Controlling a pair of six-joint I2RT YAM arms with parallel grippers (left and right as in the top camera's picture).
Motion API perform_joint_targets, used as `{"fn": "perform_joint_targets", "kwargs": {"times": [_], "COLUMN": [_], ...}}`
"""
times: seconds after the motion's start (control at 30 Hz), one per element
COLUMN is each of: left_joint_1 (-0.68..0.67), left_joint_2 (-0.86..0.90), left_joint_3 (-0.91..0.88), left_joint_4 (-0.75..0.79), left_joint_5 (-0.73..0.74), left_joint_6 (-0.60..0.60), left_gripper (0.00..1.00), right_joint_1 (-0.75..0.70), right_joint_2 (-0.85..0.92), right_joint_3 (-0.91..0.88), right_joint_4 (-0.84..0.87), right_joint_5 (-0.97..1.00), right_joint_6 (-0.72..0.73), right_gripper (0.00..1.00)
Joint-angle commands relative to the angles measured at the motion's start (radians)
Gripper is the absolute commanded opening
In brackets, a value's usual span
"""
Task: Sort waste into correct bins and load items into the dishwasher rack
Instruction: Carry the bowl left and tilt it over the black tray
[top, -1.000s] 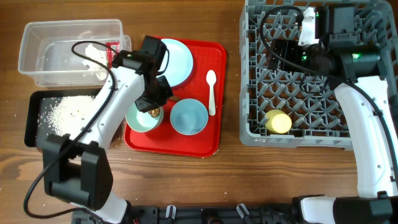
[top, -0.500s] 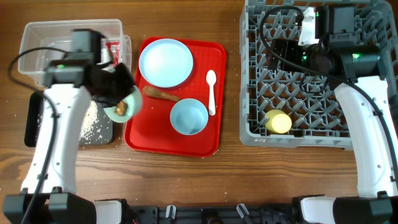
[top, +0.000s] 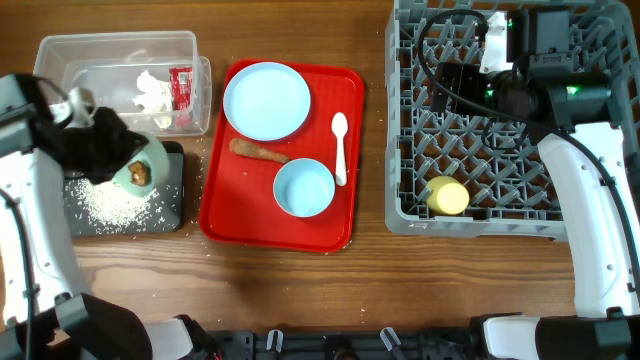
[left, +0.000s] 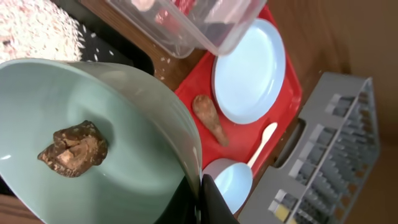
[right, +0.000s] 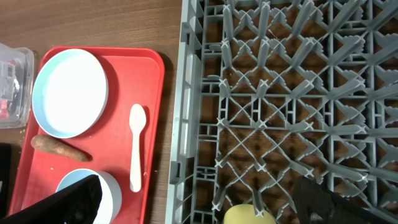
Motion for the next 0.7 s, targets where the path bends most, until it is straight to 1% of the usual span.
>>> {"fn": "perform_joint_targets", "kwargs": {"times": [0.0, 0.23, 0.33, 0.4, 0.57, 0.67], "left_joint_1": [0.092, 0.208, 0.236, 0.247, 0.269, 0.294], "left_joint_2": [0.055, 0.151, 0.201, 0.234, 0.291, 0.309], "left_joint_3": [0.012, 0.01, 0.009, 0.009, 0.009, 0.009], "left_joint_4": [0.005, 0.008, 0.008, 0.008, 0.008, 0.006], "left_joint_5": [0.166, 0.314, 0.369, 0.412, 0.506, 0.569], "left_joint_6": [0.098, 0.188, 0.212, 0.253, 0.288, 0.33], "left_gripper": [0.04, 0.04, 0.04, 0.04, 0.04, 0.04], "right_joint_1": [0.004, 0.004, 0.004, 0.004, 0.004, 0.004], "right_joint_2": [-0.005, -0.005, -0.005, -0.005, -0.005, -0.005], "right_joint_3": [0.009, 0.009, 0.009, 0.009, 0.009, 0.009], "right_joint_4": [0.002, 0.0, 0.0, -0.001, -0.001, -0.002], "right_joint_5": [-0.013, -0.013, -0.013, -0.013, -0.013, -0.013], "right_joint_6": [-0.019, -0.018, -0.018, -0.019, -0.018, -0.018], "right_gripper": [1.0, 1.0, 1.0, 1.0, 1.0, 1.0]}}
